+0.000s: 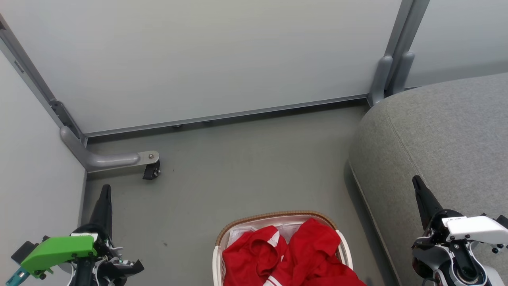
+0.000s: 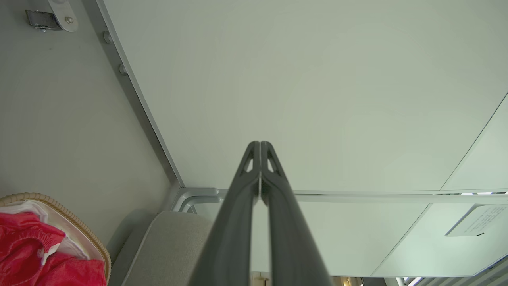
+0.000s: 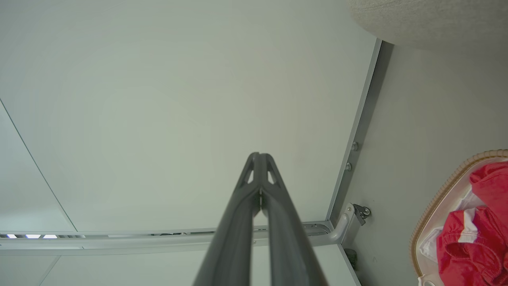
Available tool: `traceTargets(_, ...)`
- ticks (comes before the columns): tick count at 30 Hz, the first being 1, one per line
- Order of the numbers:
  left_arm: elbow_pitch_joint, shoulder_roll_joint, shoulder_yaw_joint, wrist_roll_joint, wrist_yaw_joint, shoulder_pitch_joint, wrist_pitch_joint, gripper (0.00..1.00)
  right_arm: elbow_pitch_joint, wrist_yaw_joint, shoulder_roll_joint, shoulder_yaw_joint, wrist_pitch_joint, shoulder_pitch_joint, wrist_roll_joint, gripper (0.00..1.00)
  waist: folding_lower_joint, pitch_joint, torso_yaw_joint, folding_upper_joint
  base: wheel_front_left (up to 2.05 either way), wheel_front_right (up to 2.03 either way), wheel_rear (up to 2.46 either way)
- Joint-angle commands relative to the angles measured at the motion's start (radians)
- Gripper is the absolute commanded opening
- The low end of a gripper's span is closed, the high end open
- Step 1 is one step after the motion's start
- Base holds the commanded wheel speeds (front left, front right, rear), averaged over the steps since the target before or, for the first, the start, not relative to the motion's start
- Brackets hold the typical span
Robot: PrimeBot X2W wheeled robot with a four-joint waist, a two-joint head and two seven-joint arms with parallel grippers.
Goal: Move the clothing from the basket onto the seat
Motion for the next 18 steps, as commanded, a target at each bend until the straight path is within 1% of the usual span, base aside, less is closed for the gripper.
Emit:
traceTargets(1,-0.001,0.001,0.000,0.007,-0.005,-0.013,0.002,0.00,-0.003,0.000,-0.006,-0.001,0.000,0.012,0.002,0.00,0.0000,0.000,0.000,0.0000,0.00,0.00,0.00)
traceTargets(18,-0.001,0.001,0.000,0.007,-0.005,-0.013,0.002,0.00,-0.003,0.000,-0.006,-0.001,0.000,0.012,0.002,0.00,0.0000,0.000,0.000,0.0000,0.00,0.00,0.00)
